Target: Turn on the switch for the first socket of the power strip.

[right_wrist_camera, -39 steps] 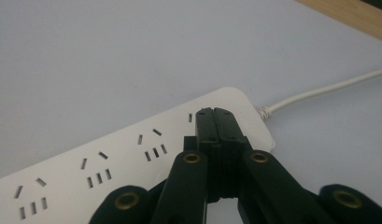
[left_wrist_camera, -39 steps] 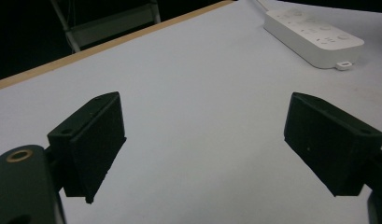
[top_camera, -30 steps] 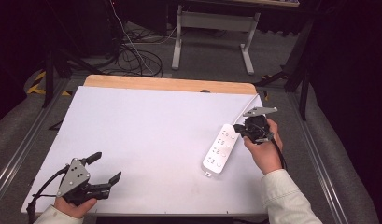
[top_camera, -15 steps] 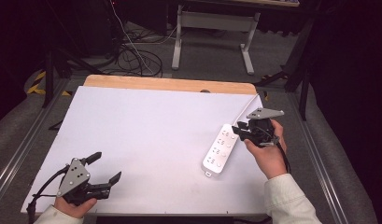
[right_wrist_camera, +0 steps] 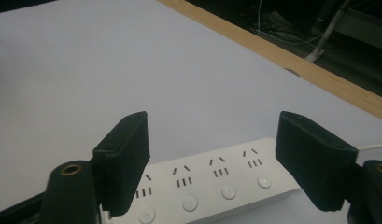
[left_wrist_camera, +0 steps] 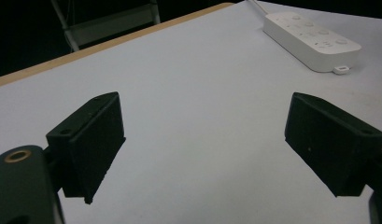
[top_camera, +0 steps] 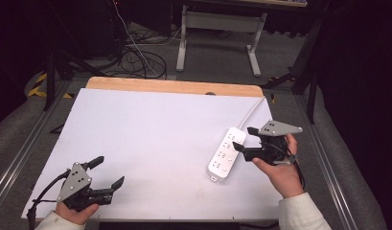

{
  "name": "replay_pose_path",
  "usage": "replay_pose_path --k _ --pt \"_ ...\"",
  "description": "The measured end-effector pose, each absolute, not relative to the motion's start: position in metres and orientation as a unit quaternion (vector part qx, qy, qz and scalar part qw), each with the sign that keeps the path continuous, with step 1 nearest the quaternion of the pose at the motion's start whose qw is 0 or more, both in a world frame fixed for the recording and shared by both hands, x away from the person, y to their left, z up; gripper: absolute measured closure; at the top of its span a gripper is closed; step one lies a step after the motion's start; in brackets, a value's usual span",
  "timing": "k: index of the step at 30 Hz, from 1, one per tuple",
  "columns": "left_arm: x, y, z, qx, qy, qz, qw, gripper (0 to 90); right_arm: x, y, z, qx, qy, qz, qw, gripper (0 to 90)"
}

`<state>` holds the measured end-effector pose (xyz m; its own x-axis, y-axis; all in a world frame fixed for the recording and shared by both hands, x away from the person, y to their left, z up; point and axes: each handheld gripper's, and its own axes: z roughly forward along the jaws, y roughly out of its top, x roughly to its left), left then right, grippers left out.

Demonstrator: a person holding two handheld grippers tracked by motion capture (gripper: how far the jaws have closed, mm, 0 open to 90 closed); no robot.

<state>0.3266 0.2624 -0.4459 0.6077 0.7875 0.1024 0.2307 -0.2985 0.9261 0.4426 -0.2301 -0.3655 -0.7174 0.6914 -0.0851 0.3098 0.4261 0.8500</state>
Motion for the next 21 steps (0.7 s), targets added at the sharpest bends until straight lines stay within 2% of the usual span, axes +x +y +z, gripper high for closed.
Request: replay_pose_path --k 9,18,21 --pt "0.323 0.263 -0.445 0.752 0.341 0.287 0.486 12.5 0.417 -0.239 -0.376 0.268 0.819 0.470 0.189 16.6" --pt "0.320 0.266 -0.444 0.750 0.346 0.282 0.488 12.3 0.402 -0.246 -0.394 0.253 0.815 0.495 0.164 11.9" --pt "0.320 0.266 -0.444 0.750 0.346 0.283 0.488 12.3 0.398 -0.246 -0.401 0.241 0.813 0.501 0.173 11.9"
